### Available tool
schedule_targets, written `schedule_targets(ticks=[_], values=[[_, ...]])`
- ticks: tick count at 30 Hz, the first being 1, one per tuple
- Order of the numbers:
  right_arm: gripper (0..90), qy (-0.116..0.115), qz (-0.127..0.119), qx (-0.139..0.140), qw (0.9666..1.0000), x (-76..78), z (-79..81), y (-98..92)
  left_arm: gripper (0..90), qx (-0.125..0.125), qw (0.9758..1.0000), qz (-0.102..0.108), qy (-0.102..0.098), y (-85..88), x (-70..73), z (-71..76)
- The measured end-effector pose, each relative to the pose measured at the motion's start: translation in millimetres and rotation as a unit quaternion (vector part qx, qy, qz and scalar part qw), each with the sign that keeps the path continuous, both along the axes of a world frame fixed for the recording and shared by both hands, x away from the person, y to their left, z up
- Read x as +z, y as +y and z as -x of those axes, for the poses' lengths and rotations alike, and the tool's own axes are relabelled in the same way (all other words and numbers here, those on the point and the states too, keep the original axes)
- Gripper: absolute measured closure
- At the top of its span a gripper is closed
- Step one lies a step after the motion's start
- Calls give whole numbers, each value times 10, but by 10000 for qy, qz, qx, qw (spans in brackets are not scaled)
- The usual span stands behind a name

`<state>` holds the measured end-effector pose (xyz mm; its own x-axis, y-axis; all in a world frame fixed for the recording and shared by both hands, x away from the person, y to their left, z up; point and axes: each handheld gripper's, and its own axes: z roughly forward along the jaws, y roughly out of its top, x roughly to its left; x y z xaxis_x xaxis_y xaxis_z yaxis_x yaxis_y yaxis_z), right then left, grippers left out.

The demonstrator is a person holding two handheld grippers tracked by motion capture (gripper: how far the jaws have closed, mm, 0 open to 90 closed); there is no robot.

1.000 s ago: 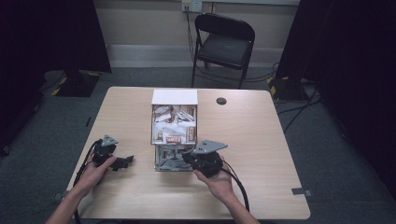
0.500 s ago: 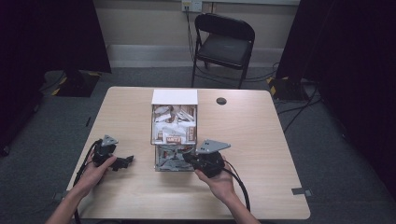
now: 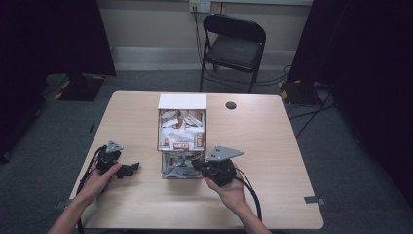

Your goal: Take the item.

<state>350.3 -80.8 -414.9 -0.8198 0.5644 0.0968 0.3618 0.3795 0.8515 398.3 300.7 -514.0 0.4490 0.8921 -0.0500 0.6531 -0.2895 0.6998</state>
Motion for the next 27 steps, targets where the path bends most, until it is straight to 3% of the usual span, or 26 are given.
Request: schedule_targets(ticks=[12,27], values=[[900,-47,13,7,10000,36,82,-40,0,-2,10000,4,0,0,-1,0],[900,1,-212,21,9998,107,148,-132,0,-20,10000,-27,6,4,2,0]])
